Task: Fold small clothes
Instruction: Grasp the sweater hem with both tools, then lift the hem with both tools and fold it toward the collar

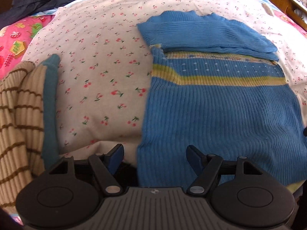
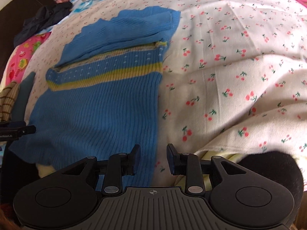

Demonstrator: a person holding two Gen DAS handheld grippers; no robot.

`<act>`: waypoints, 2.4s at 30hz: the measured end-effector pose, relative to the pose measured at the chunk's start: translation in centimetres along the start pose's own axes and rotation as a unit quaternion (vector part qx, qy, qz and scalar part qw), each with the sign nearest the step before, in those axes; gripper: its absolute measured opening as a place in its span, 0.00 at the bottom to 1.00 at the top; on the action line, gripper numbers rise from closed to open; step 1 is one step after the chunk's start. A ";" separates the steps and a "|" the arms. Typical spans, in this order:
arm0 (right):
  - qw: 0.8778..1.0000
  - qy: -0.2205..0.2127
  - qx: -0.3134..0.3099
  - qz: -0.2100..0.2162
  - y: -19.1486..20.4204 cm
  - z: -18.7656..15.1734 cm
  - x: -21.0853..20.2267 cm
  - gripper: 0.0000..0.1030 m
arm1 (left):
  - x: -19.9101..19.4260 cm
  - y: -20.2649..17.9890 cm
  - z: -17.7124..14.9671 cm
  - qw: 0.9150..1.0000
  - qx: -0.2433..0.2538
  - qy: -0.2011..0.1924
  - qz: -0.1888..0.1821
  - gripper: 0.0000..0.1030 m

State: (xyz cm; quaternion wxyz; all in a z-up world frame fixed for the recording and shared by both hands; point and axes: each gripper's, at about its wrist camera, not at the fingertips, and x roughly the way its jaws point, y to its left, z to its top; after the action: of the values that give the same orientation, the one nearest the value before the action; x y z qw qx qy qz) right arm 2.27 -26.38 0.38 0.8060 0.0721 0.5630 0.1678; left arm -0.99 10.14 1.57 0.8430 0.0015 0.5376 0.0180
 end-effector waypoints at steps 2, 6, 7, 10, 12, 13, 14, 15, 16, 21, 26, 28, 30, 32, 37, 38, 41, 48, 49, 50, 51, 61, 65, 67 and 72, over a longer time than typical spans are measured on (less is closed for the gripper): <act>1.000 0.017 0.002 0.008 0.0 -0.3 0.2 0.30 | 0.2 0.1 0.1 1.000 -0.002 0.009 -0.003 0.74; 0.999 0.039 -0.001 0.012 0.0 -1.1 0.4 0.30 | 1.2 0.2 0.3 0.999 -0.002 0.035 -0.030 0.68; 0.999 0.043 0.003 0.015 -0.1 -1.2 0.5 0.30 | 1.4 0.3 0.4 0.999 -0.001 0.039 -0.033 0.66; 0.998 0.051 0.016 0.025 -0.5 -1.4 0.7 0.30 | 1.7 0.9 0.6 0.997 -0.008 0.053 -0.050 0.60; 0.997 0.060 0.028 0.037 -0.8 -1.5 0.9 0.29 | 1.7 1.5 0.7 0.996 -0.015 0.059 -0.059 0.55; 0.996 0.063 0.035 0.046 -0.9 -1.6 1.0 0.25 | 1.6 1.7 0.6 0.996 -0.019 0.061 -0.065 0.50; 0.996 0.064 0.041 0.053 -1.1 -1.6 1.0 0.22 | 1.6 1.9 0.5 0.995 -0.021 0.063 -0.070 0.48; 0.995 0.063 0.047 0.059 -1.2 -1.7 1.1 0.17 | 1.5 2.1 0.4 0.995 -0.022 0.064 -0.075 0.42; 0.995 0.060 0.054 0.066 -1.4 -1.8 1.0 0.15 | 1.4 2.2 0.3 0.994 -0.025 0.063 -0.080 0.36; 0.989 0.032 0.098 0.105 -2.4 -2.2 0.5 0.10 | 1.4 3.1 0.0 0.990 -0.063 0.058 -0.112 0.19; 0.981 -0.020 0.126 0.149 -2.2 -1.8 -0.6 0.08 | 1.2 4.0 -0.1 0.980 -0.112 0.044 -0.155 0.14; 0.974 -0.046 0.141 0.171 -2.2 -1.4 -1.1 0.08 | 1.4 4.3 0.1 0.972 -0.136 0.034 -0.187 0.13; 0.964 -0.079 0.160 0.198 -2.1 -0.7 -1.5 0.08 | 1.4 4.5 0.4 0.963 -0.161 0.023 -0.216 0.13; 0.950 -0.112 0.182 0.227 -1.8 0.5 -1.8 0.08 | 1.5 4.5 1.2 0.950 -0.186 0.003 -0.251 0.13; 0.921 -0.191 0.201 0.273 -1.7 5.7 -2.4 0.07 | 1.4 4.6 5.9 0.908 -0.233 -0.066 -0.343 0.12; 0.917 -0.207 0.203 0.274 -1.7 7.1 -2.4 0.07 | 1.5 4.9 7.2 0.900 -0.243 -0.081 -0.352 0.12; 0.908 -0.247 0.220 0.257 -2.4 11.6 -1.6 0.07 | 2.8 5.5 11.1 0.879 -0.275 -0.120 -0.369 0.12; 0.914 -0.247 0.265 0.185 -3.8 18.3 3.4 0.11 | 9.6 6.9 15.8 0.867 -0.375 -0.124 -0.304 0.12; 0.915 -0.244 0.262 0.187 -4.0 18.4 3.9 0.12 | 10.2 7.2 15.6 0.859 -0.389 -0.125 -0.308 0.12; 0.916 -0.242 0.258 0.187 -4.0 18.3 4.2 0.12 | 10.5 7.4 15.4 0.852 -0.402 -0.127 -0.310 0.13; 0.919 -0.241 0.252 0.185 -3.8 18.3 4.5 0.13 | 10.6 7.5 15.2 0.849 -0.408 -0.130 -0.309 0.15; 0.969 -0.226 0.087 0.050 -1.6 17.3 5.2 0.30 | 7.7 6.5 11.8 0.925 -0.285 -0.154 -0.202 0.23; 0.977 -0.204 0.064 0.017 -1.3 18.2 6.8 0.33 | 6.8 5.9 10.3 0.938 -0.245 -0.133 -0.205 0.26; 0.978 -0.199 0.058 0.014 -1.0 18.2 7.3 0.33 | 6.5 5.1 9.9 0.948 -0.212 -0.123 -0.204 0.26; 0.979 -0.201 0.026 0.006 0.0 17.9 7.5 0.32 | 5.5 2.4 10.4 0.963 -0.125 -0.127 -0.203 0.26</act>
State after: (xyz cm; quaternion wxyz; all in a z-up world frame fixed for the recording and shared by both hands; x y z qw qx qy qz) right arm 21.27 -22.46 0.12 0.8995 0.1287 0.3931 0.1405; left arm 10.66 12.93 1.01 0.8841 -0.2104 0.4083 -0.0864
